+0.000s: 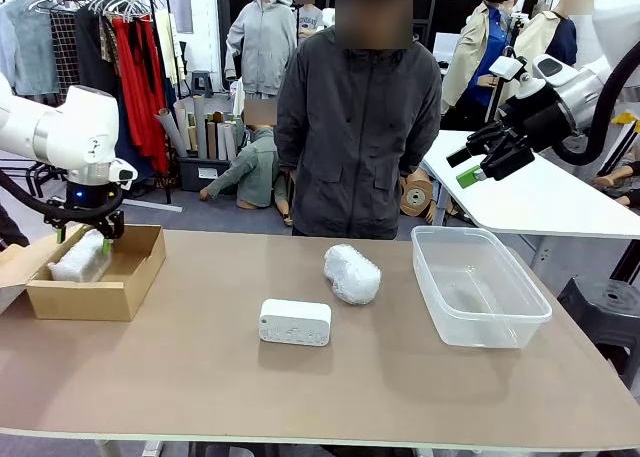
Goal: Separate and place wrapped and unwrapped clocks.
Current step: If the picked Digital clock is wrapped, place it in the Package Box ; if not, place it in the Organizing box, then pick up the Digital clock indicated by the person.
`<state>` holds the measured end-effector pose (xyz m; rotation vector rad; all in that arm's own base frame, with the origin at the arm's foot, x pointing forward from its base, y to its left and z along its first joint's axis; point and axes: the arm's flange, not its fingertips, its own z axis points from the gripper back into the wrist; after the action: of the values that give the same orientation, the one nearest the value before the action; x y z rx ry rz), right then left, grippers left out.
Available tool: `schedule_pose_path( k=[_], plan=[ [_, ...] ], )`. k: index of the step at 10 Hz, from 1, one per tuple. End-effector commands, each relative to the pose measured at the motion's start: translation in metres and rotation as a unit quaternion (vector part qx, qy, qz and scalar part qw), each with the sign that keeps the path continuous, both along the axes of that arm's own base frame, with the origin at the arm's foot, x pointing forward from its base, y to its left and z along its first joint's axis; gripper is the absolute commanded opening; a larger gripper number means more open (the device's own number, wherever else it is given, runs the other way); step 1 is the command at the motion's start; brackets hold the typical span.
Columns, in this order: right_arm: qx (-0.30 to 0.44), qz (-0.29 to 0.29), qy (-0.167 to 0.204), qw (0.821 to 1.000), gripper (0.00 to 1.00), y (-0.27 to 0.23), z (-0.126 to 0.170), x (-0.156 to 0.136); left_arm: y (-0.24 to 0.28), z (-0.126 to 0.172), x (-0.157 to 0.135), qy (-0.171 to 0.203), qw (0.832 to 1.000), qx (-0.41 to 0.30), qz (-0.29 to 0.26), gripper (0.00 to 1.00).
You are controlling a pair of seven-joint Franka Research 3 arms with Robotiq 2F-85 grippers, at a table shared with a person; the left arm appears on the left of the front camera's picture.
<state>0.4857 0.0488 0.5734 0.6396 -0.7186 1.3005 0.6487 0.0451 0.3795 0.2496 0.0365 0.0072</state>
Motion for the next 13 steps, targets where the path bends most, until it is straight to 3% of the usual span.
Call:
schedule_pose_path(
  k=[1, 5, 6, 13],
  plan=[
    [0.005, 0.002, -0.001, 1.0, 1.0, 0.001, 0.0, -0.001, -0.001, 0.019, -0.005, 0.008, 1.0, -0.005, -0.002, 1.0],
    [0.005, 0.002, -0.001, 1.0, 1.0, 0.001, 0.0, -0.001, -0.009, 0.054, -0.016, 0.017, 0.997, -0.077, -0.019, 1.0],
    [0.005, 0.002, -0.001, 1.0, 1.0, 0.001, 0.0, -0.001, -0.01, 0.04, -0.011, 0.005, 1.0, -0.027, -0.001, 1.0],
    [0.005, 0.002, -0.001, 1.0, 1.0, 0.001, 0.0, -0.001, -0.01, 0.04, -0.011, 0.005, 1.0, -0.027, -0.001, 1.0]
  ],
)
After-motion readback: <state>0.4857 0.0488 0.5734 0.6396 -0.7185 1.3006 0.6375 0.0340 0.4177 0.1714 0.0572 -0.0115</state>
